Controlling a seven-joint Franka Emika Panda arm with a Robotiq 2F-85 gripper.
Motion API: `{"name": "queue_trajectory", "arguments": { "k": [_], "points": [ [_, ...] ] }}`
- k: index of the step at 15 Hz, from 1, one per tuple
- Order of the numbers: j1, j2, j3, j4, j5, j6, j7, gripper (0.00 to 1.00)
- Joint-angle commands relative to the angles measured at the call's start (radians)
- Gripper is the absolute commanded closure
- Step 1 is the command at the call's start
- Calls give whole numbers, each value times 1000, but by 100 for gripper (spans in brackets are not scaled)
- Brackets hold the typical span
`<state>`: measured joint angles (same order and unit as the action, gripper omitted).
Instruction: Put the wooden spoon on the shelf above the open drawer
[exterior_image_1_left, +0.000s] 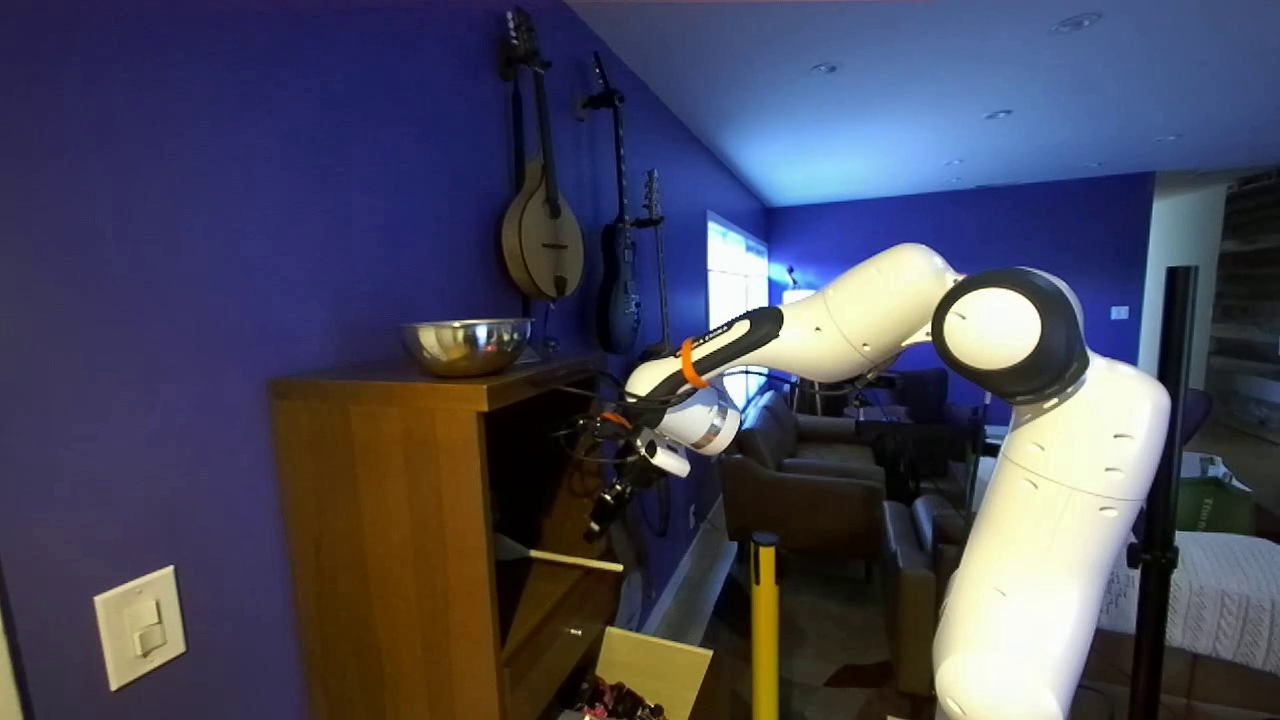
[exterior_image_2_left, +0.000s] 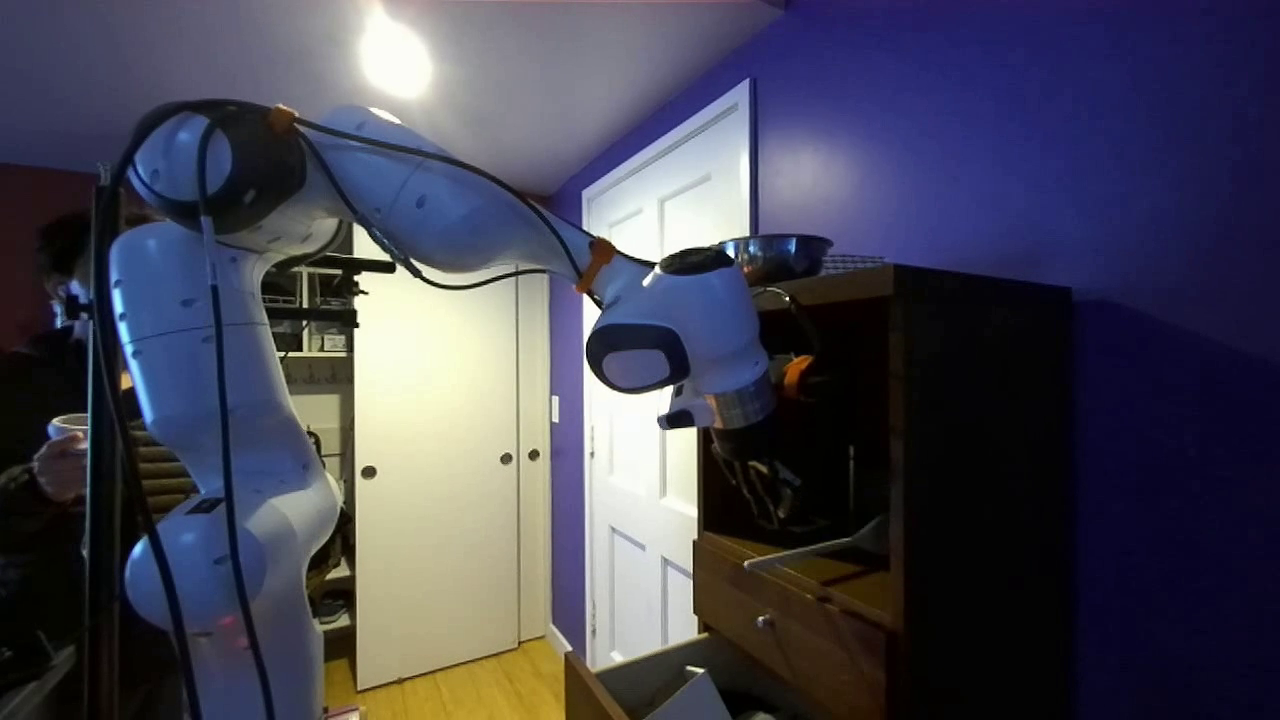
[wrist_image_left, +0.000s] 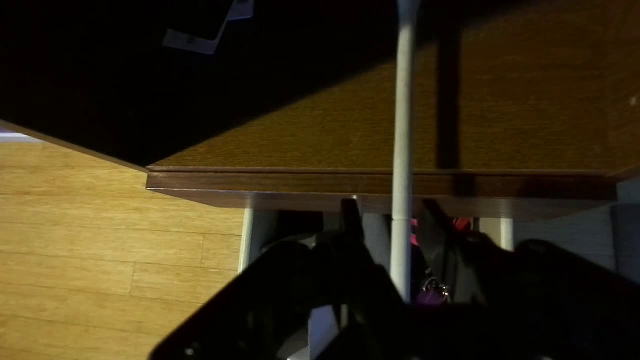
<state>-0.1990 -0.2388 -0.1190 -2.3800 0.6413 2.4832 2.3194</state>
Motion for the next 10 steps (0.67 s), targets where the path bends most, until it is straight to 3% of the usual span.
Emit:
{"name": "queue_trajectory", "arguments": {
  "k": [1, 3, 5, 7, 8, 10],
  "points": [
    [14, 49, 53, 0, -62, 97, 103, 33],
    [9, 45, 49, -3, -62, 100, 103, 19],
    [-4, 34, 38, -10, -80, 91, 93, 17],
    [-12, 0, 3, -18, -105, -16, 1, 17],
    [-9, -23, -16, -29, -99, -58, -73, 0],
    [-2, -40, -30, -43, -65, -62, -115, 2]
  ]
}}
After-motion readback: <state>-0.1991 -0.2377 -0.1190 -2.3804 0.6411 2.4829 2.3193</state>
